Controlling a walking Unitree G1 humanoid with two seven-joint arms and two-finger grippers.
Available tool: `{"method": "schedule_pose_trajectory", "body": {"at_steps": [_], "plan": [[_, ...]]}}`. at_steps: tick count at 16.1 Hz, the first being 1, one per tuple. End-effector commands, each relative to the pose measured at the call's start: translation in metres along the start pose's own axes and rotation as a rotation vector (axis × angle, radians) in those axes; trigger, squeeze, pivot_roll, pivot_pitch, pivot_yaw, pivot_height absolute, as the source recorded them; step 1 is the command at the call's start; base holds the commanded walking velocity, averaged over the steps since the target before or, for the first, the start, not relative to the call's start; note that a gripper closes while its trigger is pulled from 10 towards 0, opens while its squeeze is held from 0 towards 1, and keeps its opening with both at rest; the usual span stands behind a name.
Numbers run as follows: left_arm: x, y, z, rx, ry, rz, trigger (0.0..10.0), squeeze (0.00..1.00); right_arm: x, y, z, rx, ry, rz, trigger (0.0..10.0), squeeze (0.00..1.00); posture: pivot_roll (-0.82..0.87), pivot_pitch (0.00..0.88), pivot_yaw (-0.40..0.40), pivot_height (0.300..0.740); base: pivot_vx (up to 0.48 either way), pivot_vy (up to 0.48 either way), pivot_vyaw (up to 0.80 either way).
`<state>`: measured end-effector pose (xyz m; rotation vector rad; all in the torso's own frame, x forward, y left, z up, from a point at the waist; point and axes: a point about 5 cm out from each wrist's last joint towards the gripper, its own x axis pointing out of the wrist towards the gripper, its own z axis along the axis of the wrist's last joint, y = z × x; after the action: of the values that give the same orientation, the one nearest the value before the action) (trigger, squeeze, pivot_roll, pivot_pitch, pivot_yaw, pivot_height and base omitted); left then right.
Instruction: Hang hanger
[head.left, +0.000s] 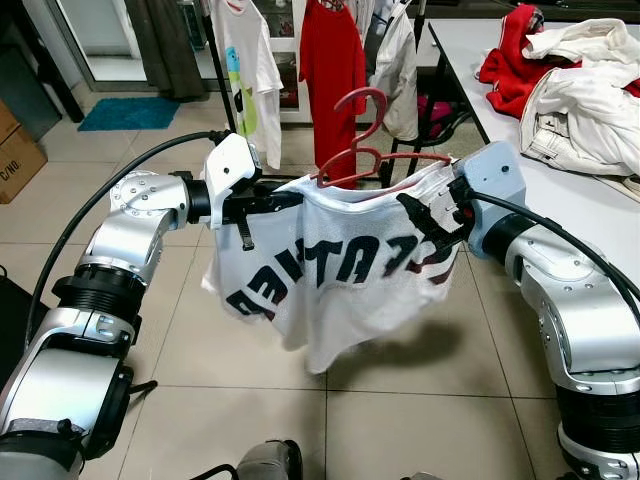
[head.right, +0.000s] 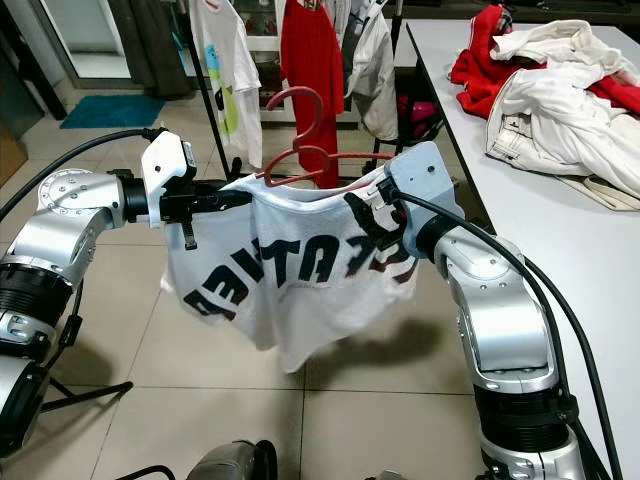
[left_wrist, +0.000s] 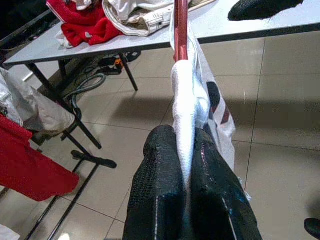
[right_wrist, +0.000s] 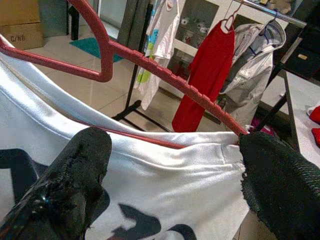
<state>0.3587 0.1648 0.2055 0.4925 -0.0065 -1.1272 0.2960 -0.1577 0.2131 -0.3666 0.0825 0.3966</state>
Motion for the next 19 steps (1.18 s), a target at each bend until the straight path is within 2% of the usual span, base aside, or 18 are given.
{"method": "schedule_pose_trajectory", "body": {"at_steps": [1, 8, 9, 10, 11, 16, 19], "plan": [[-0.004, 0.003, 0.006, 0.02, -0.022, 0.01, 0.0, 0.0, -0.002, -0.001, 0.002, 0.004, -0.011, -0.005, 10.0, 0.0, 0.06, 0.044, 0.077, 0.74, 0.0, 0.0, 0.0], [-0.004, 0.003, 0.006, 0.02, -0.022, 0.01, 0.0, 0.0, -0.002, -0.001, 0.002, 0.004, -0.011, -0.005, 10.0, 0.0, 0.06, 0.044, 0.077, 0.74, 0.0, 0.0, 0.0], [-0.007, 0.003, 0.005, 0.007, -0.025, 0.0, 0.0, 0.0, -0.003, 0.001, 0.001, 0.104, 0.001, -0.016, 10.0, 0.0, 0.06, 0.045, 0.079, 0.74, 0.0, 0.0, 0.0], [-0.016, -0.005, 0.003, -0.097, -0.099, -0.039, 0.0, 0.0, 0.004, -0.001, -0.011, 0.39, 0.052, -0.177, 10.0, 0.0, 0.06, 0.029, 0.086, 0.74, 0.0, 0.0, 0.0], [-0.017, -0.01, 0.003, -0.137, -0.132, -0.058, 0.0, 0.0, 0.007, -0.001, -0.017, 0.487, 0.085, -0.236, 10.0, 0.0, 0.06, 0.029, 0.086, 0.74, 0.0, 0.0, 0.0], [-0.014, -0.012, 0.005, -0.143, -0.139, -0.06, 0.0, 0.0, 0.007, -0.001, -0.023, 0.534, 0.109, -0.269, 10.0, 0.0, 0.06, 0.031, 0.093, 0.74, 0.0, 0.0, 0.0], [-0.014, -0.018, 0.002, -0.155, -0.125, -0.059, 0.0, 0.0, 0.006, -0.005, -0.016, 0.537, 0.062, -0.328, 10.0, 0.0, 0.06, 0.035, 0.093, 0.74, 0.0, 0.0, 0.0]]}}
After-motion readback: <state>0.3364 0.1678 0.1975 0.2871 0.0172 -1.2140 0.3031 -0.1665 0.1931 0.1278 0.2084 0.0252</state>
